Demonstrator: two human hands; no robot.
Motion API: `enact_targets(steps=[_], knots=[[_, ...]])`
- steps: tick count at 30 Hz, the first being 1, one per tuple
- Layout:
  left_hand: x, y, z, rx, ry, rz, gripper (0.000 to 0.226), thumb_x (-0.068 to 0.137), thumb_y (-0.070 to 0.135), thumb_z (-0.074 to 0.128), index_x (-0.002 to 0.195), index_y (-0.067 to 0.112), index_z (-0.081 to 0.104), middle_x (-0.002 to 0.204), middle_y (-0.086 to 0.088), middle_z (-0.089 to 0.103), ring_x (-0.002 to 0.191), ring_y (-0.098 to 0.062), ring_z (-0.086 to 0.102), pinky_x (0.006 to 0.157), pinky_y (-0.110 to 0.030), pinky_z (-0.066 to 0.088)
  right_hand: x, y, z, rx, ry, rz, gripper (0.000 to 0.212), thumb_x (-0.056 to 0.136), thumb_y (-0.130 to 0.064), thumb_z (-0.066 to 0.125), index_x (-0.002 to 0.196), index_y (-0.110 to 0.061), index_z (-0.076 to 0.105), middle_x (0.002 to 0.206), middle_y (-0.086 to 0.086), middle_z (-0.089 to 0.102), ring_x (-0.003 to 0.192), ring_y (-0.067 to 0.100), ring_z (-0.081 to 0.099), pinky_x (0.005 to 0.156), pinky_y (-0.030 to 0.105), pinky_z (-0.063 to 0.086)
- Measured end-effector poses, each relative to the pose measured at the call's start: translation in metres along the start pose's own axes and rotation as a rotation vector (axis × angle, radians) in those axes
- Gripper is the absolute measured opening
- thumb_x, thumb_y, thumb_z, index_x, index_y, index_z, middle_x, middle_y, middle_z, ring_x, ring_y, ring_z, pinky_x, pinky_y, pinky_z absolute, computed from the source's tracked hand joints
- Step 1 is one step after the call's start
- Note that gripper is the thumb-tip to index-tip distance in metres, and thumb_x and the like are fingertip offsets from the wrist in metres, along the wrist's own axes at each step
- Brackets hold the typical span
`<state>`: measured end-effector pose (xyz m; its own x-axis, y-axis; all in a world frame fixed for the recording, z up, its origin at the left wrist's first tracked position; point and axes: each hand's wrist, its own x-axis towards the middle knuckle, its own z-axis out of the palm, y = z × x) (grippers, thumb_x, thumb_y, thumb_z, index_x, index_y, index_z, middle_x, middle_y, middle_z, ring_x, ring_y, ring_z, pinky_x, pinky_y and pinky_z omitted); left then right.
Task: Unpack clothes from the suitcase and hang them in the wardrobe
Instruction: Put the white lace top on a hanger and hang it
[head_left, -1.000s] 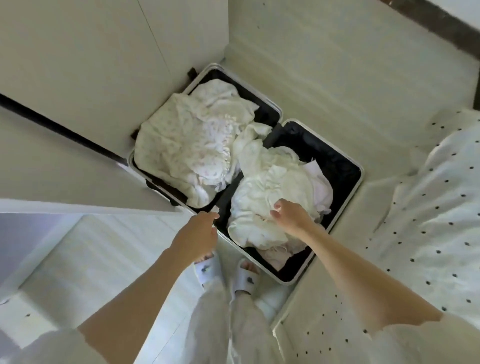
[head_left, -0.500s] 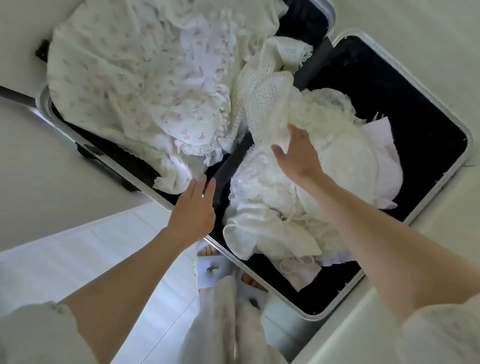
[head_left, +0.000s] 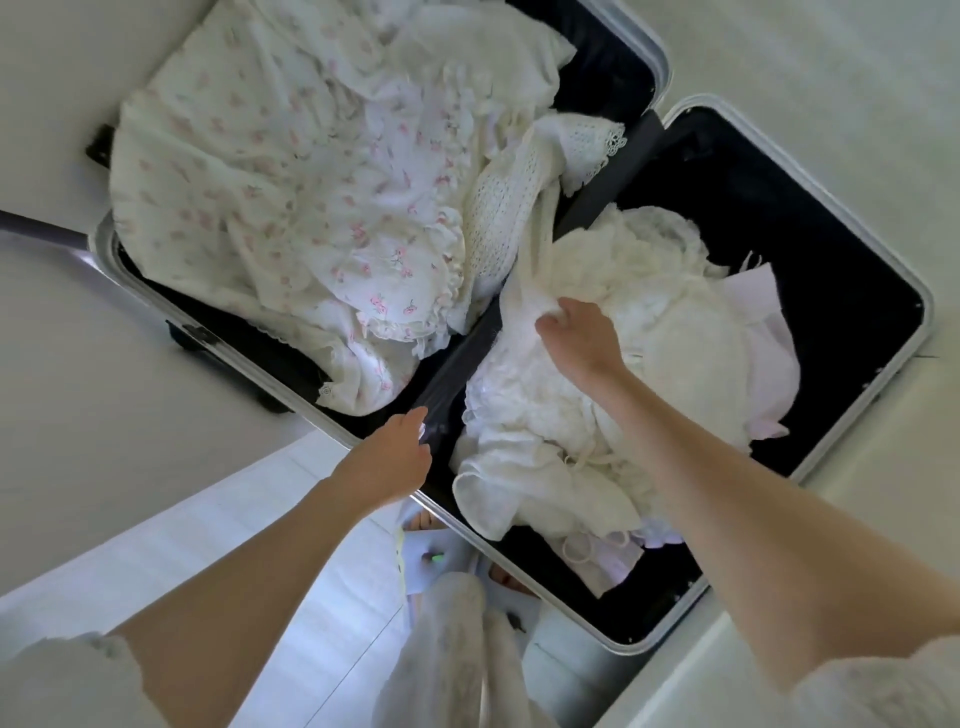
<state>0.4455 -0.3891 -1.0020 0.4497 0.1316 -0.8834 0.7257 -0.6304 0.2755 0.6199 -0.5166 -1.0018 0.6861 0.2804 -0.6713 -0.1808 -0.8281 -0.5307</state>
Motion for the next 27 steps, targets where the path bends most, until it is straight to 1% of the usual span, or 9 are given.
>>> enact_targets(steps=[1, 4, 8, 12, 16, 19, 22, 25, 27], knots=[[-0.009, 0.005, -0.007, 0.004, 0.004, 0.004, 0.051, 0.098, 0.016, 0.035, 0.147, 0.014, 0.020, 0.146, -0.008, 0.034, 0.130, -0.023, 0.039, 0.103, -0.031, 0.033, -0.010, -0.002, -0.009, 0.068, 0.012, 0.039, 0.021, 0.088, -0.011, 0.039, 0.068, -0.008, 0.043, 0.064, 0.005, 0.045, 0.058, 0.016, 0.038, 0.054, 0.028, 0.031], [-0.046, 0.030, -0.032, 0.029, 0.040, 0.034, 0.048, 0.097, 0.017, 0.034, 0.144, 0.015, 0.026, 0.139, -0.009, 0.042, 0.123, -0.025, 0.045, 0.097, -0.033, 0.038, -0.047, -0.026, -0.047, 0.111, 0.055, 0.064, 0.031, 0.086, -0.010, 0.037, 0.058, -0.018, 0.026, 0.059, -0.003, 0.031, 0.053, 0.012, 0.027, 0.049, 0.025, 0.022], [-0.096, 0.070, -0.063, 0.022, 0.104, 0.108, 0.051, 0.098, 0.018, 0.037, 0.146, 0.017, 0.020, 0.143, -0.010, 0.037, 0.120, -0.026, 0.047, 0.092, -0.031, 0.039, -0.098, -0.073, -0.096, 0.104, 0.115, -0.026, 0.036, 0.078, -0.006, 0.039, 0.049, -0.014, 0.019, 0.052, 0.001, 0.025, 0.054, 0.012, 0.019, 0.049, 0.027, 0.015], [-0.154, 0.110, -0.090, -0.135, 0.210, 0.211, 0.070, 0.095, 0.017, 0.047, 0.149, 0.017, 0.003, 0.153, -0.010, 0.018, 0.139, -0.024, 0.027, 0.108, -0.031, 0.026, -0.162, -0.126, -0.151, 0.317, 0.021, -0.054, 0.035, 0.079, 0.001, 0.036, 0.053, -0.017, 0.020, 0.052, -0.001, 0.019, 0.047, 0.008, 0.016, 0.047, 0.023, 0.014], [-0.212, 0.149, -0.120, -0.237, 0.329, 0.317, 0.083, 0.092, 0.024, 0.055, 0.149, 0.023, -0.006, 0.158, -0.007, 0.001, 0.145, -0.021, 0.009, 0.115, -0.038, 0.017, -0.217, -0.166, -0.195, 0.703, -0.121, 0.141, 0.020, 0.079, -0.005, 0.038, 0.061, -0.014, 0.035, 0.067, 0.000, 0.035, 0.066, 0.019, 0.037, 0.061, 0.025, 0.031], [-0.259, 0.173, -0.150, -0.264, 0.413, 0.398, 0.082, 0.089, 0.032, 0.059, 0.149, 0.025, 0.004, 0.158, -0.005, 0.007, 0.142, -0.021, 0.017, 0.114, -0.038, 0.020, -0.267, -0.197, -0.238, 0.876, -0.165, 0.130, 0.034, 0.084, -0.009, 0.037, 0.052, -0.013, 0.047, 0.053, 0.000, 0.042, 0.050, 0.020, 0.044, 0.051, 0.021, 0.034], [-0.302, 0.188, -0.174, -0.346, 0.457, 0.458, 0.060, 0.091, 0.035, 0.055, 0.143, 0.023, 0.029, 0.151, 0.000, 0.026, 0.139, -0.018, 0.025, 0.110, -0.029, 0.025, -0.310, -0.225, -0.276, 0.988, -0.174, -0.009, 0.049, 0.091, -0.014, 0.033, 0.045, -0.017, 0.047, 0.041, -0.001, 0.041, 0.040, 0.016, 0.043, 0.047, 0.015, 0.033], [-0.345, 0.193, -0.186, -0.306, 0.503, 0.493, 0.031, 0.095, 0.027, 0.049, 0.125, 0.018, 0.047, 0.132, 0.005, 0.045, 0.127, -0.015, 0.040, 0.082, -0.010, 0.024, -0.348, -0.246, -0.305, 1.180, -0.188, -0.152, 0.069, 0.095, -0.017, 0.029, 0.031, -0.015, 0.052, 0.036, -0.003, 0.046, 0.034, 0.014, 0.049, 0.042, 0.012, 0.035], [-0.361, 0.194, -0.191, -0.342, 0.531, 0.543, 0.040, 0.092, 0.025, 0.055, 0.129, 0.019, 0.040, 0.128, 0.010, 0.040, 0.126, -0.012, 0.039, 0.084, -0.011, 0.027, -0.355, -0.251, -0.312, 1.332, -0.297, -0.214, 0.050, 0.084, -0.017, 0.050, 0.034, -0.017, 0.051, 0.041, 0.001, 0.045, 0.040, 0.016, 0.047, 0.044, 0.011, 0.035]])
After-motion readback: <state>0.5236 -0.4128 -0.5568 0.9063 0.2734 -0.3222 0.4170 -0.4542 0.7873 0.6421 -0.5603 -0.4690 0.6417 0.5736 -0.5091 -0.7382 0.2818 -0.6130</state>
